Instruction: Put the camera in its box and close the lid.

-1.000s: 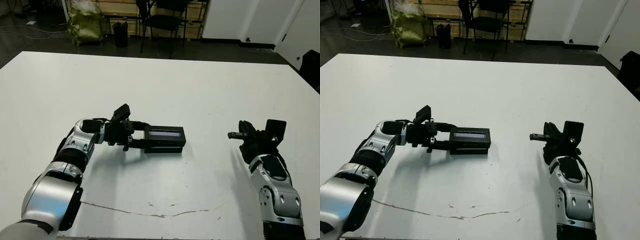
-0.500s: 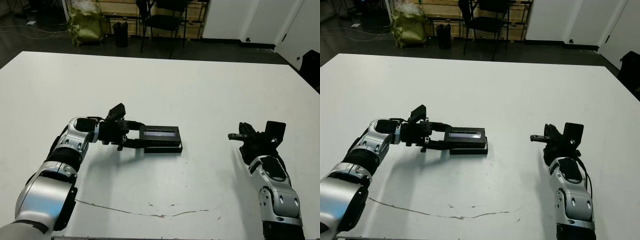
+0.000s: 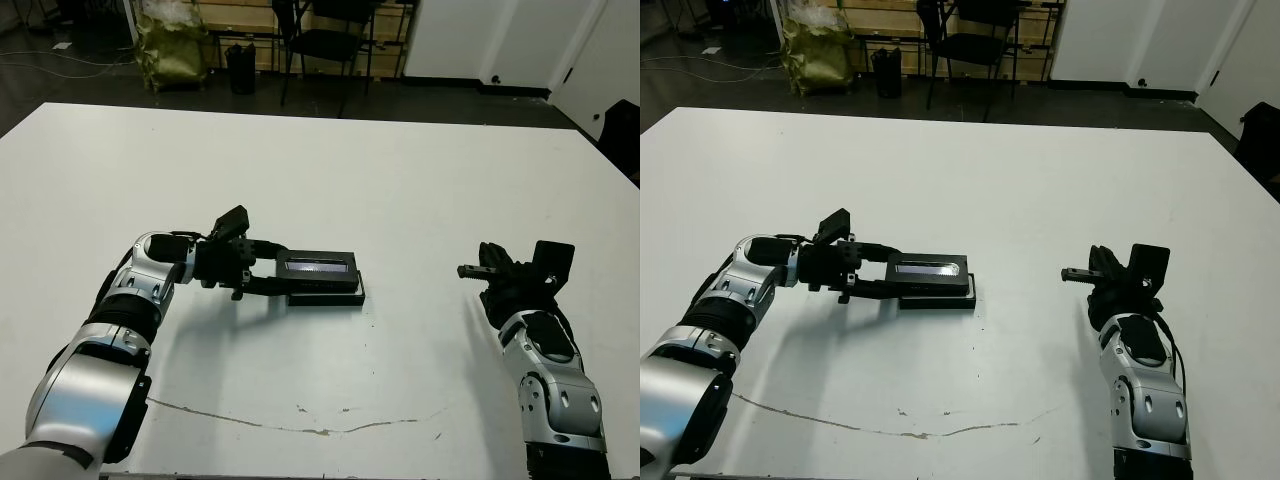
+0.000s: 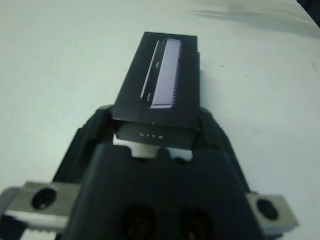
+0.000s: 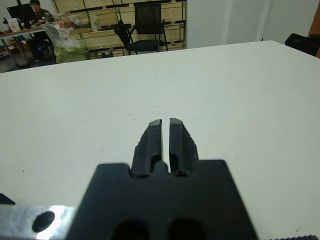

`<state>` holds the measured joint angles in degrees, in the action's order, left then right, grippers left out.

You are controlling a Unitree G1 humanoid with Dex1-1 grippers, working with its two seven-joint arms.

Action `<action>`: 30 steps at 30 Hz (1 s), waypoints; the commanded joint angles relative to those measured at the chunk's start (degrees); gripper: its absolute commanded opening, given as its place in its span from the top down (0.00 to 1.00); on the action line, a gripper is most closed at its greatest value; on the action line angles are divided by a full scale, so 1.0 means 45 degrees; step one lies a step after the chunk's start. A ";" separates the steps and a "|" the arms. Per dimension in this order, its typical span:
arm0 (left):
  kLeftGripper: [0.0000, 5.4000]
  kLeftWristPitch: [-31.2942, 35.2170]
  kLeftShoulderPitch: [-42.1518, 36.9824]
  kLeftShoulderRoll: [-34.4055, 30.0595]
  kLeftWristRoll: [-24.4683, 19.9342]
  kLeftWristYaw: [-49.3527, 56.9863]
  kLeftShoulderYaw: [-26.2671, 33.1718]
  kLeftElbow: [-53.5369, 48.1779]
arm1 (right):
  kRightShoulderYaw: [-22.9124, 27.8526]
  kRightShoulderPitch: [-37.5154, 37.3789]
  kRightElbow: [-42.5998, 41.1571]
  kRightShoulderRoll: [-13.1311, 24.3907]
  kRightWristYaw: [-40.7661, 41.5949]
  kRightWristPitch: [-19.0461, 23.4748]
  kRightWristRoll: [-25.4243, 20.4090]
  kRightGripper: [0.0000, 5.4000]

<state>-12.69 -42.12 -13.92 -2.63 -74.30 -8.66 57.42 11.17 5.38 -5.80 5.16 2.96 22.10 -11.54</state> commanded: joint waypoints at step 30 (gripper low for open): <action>0.53 -0.0124 -0.0219 0.0632 0.0269 -0.0168 -0.0521 0.0413 | 0.0195 -0.0013 0.0614 -0.0075 -0.0068 0.0100 -0.0311 1.00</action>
<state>-13.66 -42.83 -12.16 -2.66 -74.37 -9.96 58.45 11.61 5.47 -3.26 4.90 2.99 21.53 -12.53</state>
